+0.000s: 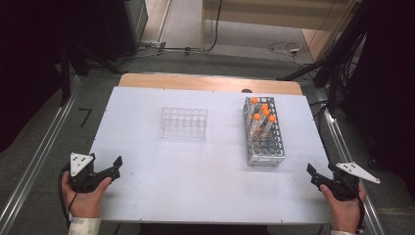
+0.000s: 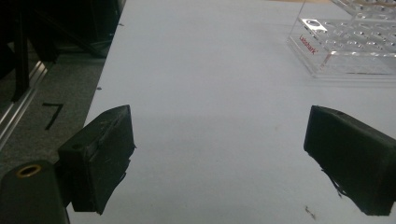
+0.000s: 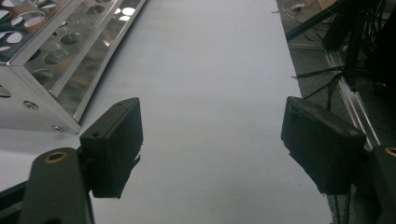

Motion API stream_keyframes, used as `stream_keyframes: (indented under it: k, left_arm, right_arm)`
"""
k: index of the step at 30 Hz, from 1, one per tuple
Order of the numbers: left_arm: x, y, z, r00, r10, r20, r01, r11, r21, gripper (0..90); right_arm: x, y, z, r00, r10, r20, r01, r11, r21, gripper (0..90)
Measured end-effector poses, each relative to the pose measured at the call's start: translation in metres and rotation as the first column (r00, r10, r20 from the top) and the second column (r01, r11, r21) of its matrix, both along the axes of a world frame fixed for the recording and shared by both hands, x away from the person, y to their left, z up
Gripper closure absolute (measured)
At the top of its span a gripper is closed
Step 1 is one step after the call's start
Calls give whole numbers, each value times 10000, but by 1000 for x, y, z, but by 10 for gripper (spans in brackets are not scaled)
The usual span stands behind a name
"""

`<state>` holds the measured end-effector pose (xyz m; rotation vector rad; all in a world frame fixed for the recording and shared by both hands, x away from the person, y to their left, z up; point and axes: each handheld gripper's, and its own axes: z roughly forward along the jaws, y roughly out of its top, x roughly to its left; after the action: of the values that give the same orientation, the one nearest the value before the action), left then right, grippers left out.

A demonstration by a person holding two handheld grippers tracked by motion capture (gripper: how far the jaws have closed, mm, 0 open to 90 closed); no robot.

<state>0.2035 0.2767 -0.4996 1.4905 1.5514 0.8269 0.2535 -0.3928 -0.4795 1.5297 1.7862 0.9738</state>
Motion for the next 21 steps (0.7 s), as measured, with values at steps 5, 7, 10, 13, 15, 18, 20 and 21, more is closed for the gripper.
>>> stream_keyframes:
  k: [5, 7, 10, 13, 15, 18, 20, 21]
  left_arm:
    - [0, -1, 0, 10000, -39, 0, 39, 10000, -6, 88]
    - [0, -2, 1, 10000, -59, 13, 59, 10000, -24, 88]
    - [0, -2, 1, 9999, -96, 31, 96, 9999, -54, 88]
    - [-1, -3, 1, 9999, -111, 77, 112, 9999, -56, 88]
    - [-1, -3, 1, 9999, -126, 90, 126, 9999, -46, 88]
    - [0, -4, 1, 9999, -128, 92, 128, 9999, -14, 88]
    - [-1, -5, 2, 9998, -148, 129, 149, 9999, -8, 88]
    - [-1, -5, 2, 9998, -162, 127, 162, 9999, 14, 88]
  right_arm:
    - [0, 4, 1, 9999, 115, 58, -115, 9999, -52, 195]
    - [0, 5, 1, 9998, 175, 68, -174, 9998, -37, 195]
    - [1, 8, 1, 9997, 227, 68, -227, 9997, -53, 195]
    - [1, 11, 1, 9995, 308, 56, -307, 9995, -61, 195]
    - [2, 13, 1, 9993, 363, 64, -362, 9993, -66, 195]
    - [2, 16, 3, 9990, 444, 88, -444, 9990, -23, 196]
    - [3, 18, 5, 9986, 524, 116, -523, 9986, -38, 196]
    - [3, 19, 5, 9982, 579, 136, -578, 9983, -66, 196]
